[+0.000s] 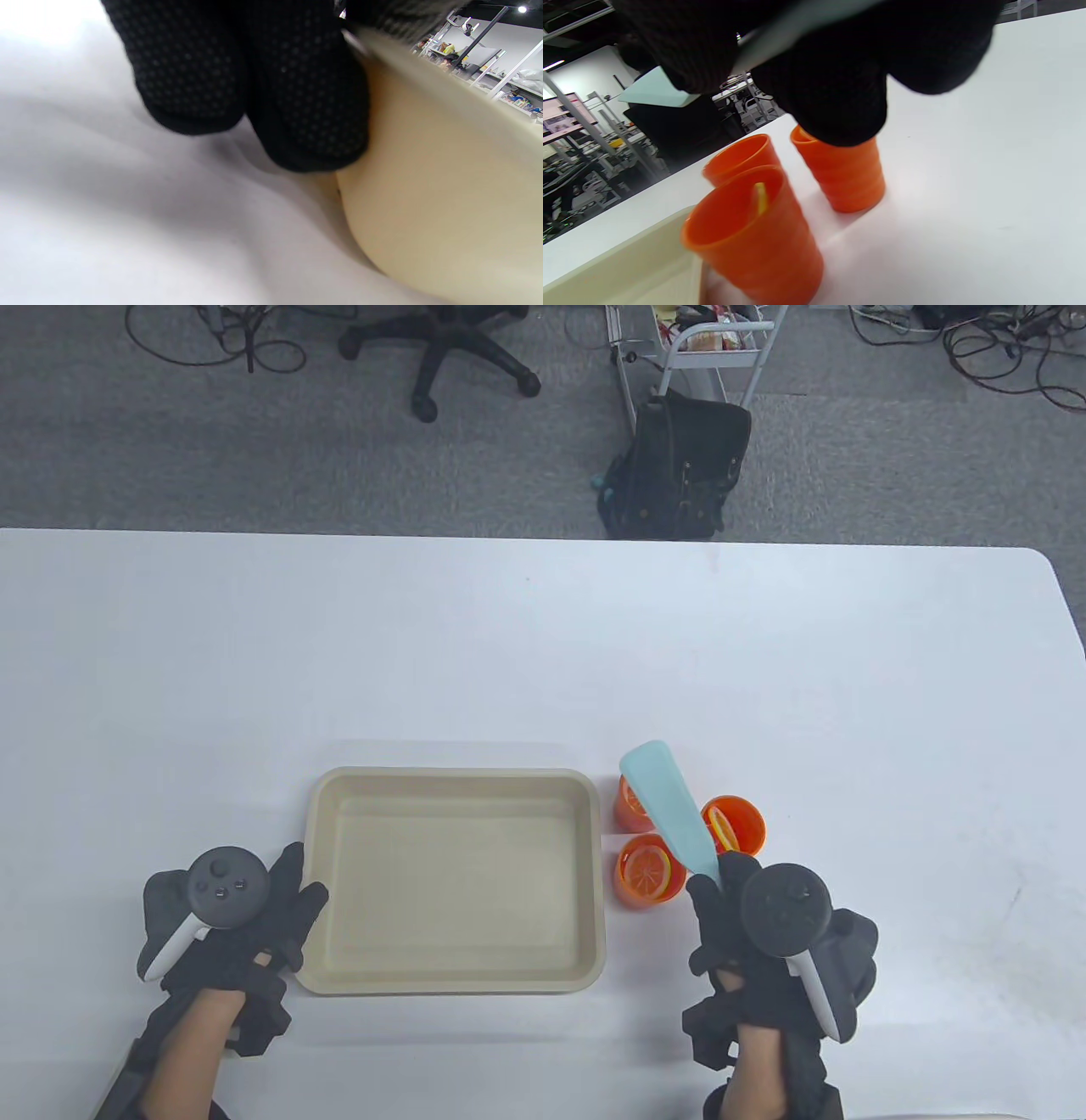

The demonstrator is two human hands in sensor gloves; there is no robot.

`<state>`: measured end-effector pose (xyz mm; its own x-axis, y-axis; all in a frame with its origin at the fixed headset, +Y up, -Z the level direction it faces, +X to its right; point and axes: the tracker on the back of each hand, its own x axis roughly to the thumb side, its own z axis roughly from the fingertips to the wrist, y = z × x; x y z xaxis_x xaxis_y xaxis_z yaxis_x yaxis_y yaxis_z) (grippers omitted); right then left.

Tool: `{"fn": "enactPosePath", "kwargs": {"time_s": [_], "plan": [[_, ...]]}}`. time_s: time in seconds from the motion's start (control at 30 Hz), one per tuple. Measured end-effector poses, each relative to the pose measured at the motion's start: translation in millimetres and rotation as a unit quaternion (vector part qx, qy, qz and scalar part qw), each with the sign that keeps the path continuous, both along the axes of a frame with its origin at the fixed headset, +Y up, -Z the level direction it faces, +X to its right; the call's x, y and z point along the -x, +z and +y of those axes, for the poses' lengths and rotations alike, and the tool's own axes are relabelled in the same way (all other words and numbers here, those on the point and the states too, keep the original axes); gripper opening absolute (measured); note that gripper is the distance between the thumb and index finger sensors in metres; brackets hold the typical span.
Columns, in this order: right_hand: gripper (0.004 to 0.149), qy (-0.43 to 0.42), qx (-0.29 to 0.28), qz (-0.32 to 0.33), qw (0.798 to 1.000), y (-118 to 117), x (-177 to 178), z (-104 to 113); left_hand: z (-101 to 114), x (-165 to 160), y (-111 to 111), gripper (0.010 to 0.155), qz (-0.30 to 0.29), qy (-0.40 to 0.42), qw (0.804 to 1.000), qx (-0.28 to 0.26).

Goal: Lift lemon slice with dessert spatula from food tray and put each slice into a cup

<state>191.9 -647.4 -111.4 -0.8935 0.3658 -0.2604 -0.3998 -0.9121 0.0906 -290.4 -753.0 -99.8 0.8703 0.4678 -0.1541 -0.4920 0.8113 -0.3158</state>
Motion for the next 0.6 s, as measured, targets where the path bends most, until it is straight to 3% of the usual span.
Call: {"fn": "enactPosePath", "kwargs": {"time_s": [0.33,0.6], "plan": [[0.054,0.033,-0.045,0.119,0.991,2.5,63.2,-6.0,0.2,-0.3,-0.2,0.072,0.000,-0.002,1.000,-0.001],[0.053,0.083,-0.057,0.201,0.974,9.8,123.6,-29.4,0.4,-0.4,-0.5,0.071,-0.003,-0.005,1.000,0.000]]}}
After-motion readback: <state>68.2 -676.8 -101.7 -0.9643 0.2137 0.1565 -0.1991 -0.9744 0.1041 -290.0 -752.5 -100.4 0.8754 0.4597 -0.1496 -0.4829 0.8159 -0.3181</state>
